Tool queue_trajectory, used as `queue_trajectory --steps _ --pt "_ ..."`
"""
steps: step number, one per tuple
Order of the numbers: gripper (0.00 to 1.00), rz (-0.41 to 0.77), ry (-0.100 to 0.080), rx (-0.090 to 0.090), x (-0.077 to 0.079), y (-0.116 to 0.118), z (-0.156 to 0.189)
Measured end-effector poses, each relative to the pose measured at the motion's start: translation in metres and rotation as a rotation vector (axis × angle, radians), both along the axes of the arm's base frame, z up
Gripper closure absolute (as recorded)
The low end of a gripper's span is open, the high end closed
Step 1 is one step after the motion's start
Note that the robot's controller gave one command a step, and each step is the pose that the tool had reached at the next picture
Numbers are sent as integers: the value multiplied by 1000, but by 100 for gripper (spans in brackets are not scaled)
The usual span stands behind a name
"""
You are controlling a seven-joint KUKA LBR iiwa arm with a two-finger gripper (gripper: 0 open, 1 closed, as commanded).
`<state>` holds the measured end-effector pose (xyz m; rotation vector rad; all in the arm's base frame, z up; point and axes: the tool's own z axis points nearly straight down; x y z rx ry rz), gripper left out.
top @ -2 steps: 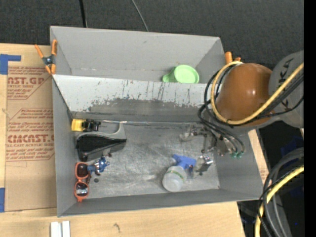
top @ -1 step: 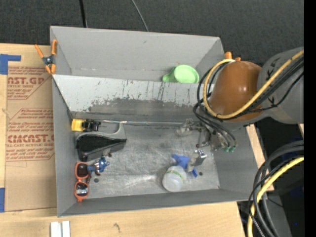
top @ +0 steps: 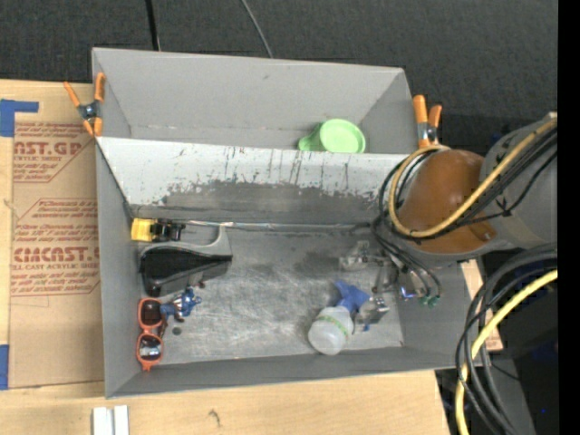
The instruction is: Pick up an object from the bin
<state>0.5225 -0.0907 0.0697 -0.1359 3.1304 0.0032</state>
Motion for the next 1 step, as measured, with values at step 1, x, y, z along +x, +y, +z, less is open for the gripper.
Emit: queue_trajectory --steps 1 --pt "100 -338 21 -5 11 4 5"
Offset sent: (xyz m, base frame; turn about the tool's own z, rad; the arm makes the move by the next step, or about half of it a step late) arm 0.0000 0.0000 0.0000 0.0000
